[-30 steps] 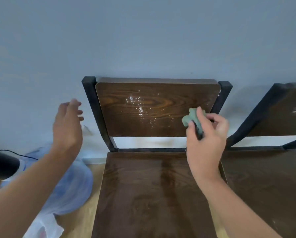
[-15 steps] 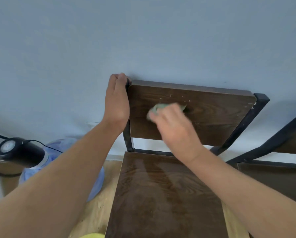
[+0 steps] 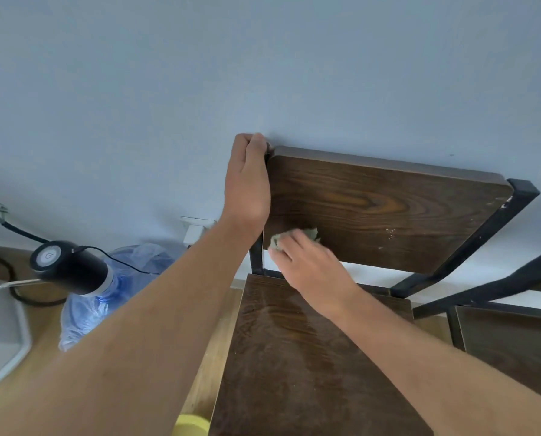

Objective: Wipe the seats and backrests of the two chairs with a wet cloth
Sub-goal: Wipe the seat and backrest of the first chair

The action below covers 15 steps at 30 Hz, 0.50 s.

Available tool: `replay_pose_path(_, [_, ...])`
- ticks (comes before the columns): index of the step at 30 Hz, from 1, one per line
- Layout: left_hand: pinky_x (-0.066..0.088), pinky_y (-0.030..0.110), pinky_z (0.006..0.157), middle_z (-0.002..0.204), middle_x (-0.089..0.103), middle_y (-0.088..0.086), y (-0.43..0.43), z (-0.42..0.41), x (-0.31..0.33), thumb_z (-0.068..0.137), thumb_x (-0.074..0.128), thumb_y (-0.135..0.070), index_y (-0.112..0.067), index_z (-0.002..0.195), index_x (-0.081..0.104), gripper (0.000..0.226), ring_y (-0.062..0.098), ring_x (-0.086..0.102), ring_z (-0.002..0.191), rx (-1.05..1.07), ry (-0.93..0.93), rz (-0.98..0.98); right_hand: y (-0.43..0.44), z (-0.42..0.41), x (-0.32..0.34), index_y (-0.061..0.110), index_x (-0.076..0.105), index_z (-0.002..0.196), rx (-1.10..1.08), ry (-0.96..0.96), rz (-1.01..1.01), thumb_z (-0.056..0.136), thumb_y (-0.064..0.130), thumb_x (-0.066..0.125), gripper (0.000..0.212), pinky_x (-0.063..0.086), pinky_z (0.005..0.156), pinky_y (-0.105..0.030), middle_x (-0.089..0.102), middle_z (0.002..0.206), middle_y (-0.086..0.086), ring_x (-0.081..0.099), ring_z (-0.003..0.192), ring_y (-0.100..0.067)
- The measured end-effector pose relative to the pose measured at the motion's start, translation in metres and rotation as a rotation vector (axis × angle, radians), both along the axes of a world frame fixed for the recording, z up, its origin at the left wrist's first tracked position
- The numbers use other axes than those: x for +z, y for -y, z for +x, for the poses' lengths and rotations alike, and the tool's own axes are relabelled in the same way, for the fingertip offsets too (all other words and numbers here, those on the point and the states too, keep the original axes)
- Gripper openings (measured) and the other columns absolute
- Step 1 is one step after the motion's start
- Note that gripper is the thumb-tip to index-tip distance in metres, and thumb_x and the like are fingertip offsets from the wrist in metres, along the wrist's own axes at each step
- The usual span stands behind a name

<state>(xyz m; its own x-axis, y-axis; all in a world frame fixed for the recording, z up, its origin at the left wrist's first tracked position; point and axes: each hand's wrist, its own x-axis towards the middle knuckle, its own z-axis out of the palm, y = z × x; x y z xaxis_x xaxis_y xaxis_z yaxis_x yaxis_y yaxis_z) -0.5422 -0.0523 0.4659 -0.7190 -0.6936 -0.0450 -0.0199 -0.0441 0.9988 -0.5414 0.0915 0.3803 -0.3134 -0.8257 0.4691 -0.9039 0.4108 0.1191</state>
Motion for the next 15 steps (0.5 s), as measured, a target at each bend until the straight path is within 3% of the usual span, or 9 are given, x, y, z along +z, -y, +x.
replay_pose_path(1, [0.040, 0.019, 0.072, 0.085, 0.048, -0.009, -0.001, 0.000, 0.000, 0.103, 0.042, -0.027, -0.015, 0.091, 0.050, 0.019, 0.007, 0.045, 0.076, -0.002, -0.001, 0.001, -0.007, -0.001, -0.001, 0.005, 0.072, 0.091, 0.007, 0.051, 0.013, 0.082, -0.007, 0.069, 0.016, 0.058, 0.064, -0.033, 0.064, 0.089, -0.010, 0.062, 0.082, -0.026])
replay_pose_path(3, [0.039, 0.016, 0.068, 0.085, 0.048, -0.008, 0.000, 0.002, -0.001, 0.103, 0.042, -0.026, -0.015, 0.091, 0.050, 0.018, 0.006, 0.044, 0.074, 0.001, -0.011, 0.003, -0.017, -0.004, 0.017, -0.003, 0.073, 0.099, -0.041, 0.159, -0.206, 0.095, -0.004, 0.058, 0.016, 0.057, 0.072, -0.037, 0.063, 0.093, -0.016, 0.062, 0.086, -0.030])
replay_pose_path(5, [0.040, 0.017, 0.070, 0.088, 0.048, -0.005, 0.001, 0.002, -0.002, 0.103, 0.042, -0.027, -0.015, 0.092, 0.050, 0.018, 0.008, 0.044, 0.076, -0.020, -0.002, 0.010, -0.011, -0.014, 0.047, -0.007, 0.073, 0.102, -0.208, 0.143, -0.472, 0.100, 0.000, 0.053, 0.021, 0.055, 0.079, -0.036, 0.062, 0.094, -0.021, 0.060, 0.089, -0.032])
replay_pose_path(7, [0.041, 0.024, 0.077, 0.090, 0.048, -0.002, 0.003, 0.001, -0.003, 0.101, 0.043, -0.029, -0.016, 0.091, 0.050, 0.018, 0.011, 0.045, 0.079, -0.049, -0.004, 0.042, 0.012, -0.016, 0.055, -0.007, 0.074, 0.096, -0.231, 0.109, -0.573, 0.099, -0.003, 0.053, 0.021, 0.054, 0.080, -0.037, 0.063, 0.091, -0.022, 0.060, 0.087, -0.033])
replay_pose_path(9, [0.041, 0.032, 0.081, 0.091, 0.049, -0.001, 0.006, 0.001, -0.002, 0.095, 0.046, -0.033, -0.018, 0.088, 0.050, 0.016, 0.013, 0.046, 0.082, -0.074, -0.029, 0.097, 0.034, -0.003, 0.032, -0.004, 0.073, 0.088, -0.106, 0.095, -0.437, 0.100, -0.004, 0.054, 0.022, 0.054, 0.075, -0.038, 0.064, 0.088, -0.019, 0.060, 0.083, -0.032])
replay_pose_path(12, [0.040, 0.034, 0.082, 0.093, 0.048, -0.001, 0.008, -0.001, -0.002, 0.087, 0.046, -0.036, -0.020, 0.087, 0.050, 0.016, 0.013, 0.045, 0.086, -0.076, -0.018, 0.111, 0.006, 0.008, -0.019, 0.005, 0.073, 0.098, -0.031, 0.169, 0.015, 0.090, -0.004, 0.054, 0.023, 0.060, 0.073, -0.035, 0.066, 0.100, -0.012, 0.062, 0.094, -0.027])
replay_pose_path(13, [0.039, 0.033, 0.082, 0.092, 0.049, -0.002, 0.008, -0.001, -0.002, 0.085, 0.046, -0.036, -0.021, 0.084, 0.050, 0.015, 0.013, 0.045, 0.086, -0.069, -0.016, 0.116, -0.016, 0.004, -0.024, 0.006, 0.072, 0.104, -0.073, 0.245, 0.046, 0.092, -0.002, 0.051, 0.026, 0.060, 0.074, -0.038, 0.065, 0.103, -0.012, 0.060, 0.098, -0.027])
replay_pose_path(15, [0.039, 0.032, 0.081, 0.088, 0.049, -0.005, 0.007, 0.000, -0.002, 0.084, 0.045, -0.037, -0.024, 0.080, 0.050, 0.014, 0.014, 0.045, 0.084, -0.059, -0.010, 0.129, -0.064, -0.006, -0.011, 0.004, 0.072, 0.110, -0.242, 0.321, -0.101, 0.097, 0.001, 0.054, 0.022, 0.059, 0.078, -0.038, 0.062, 0.107, -0.013, 0.059, 0.100, -0.025])
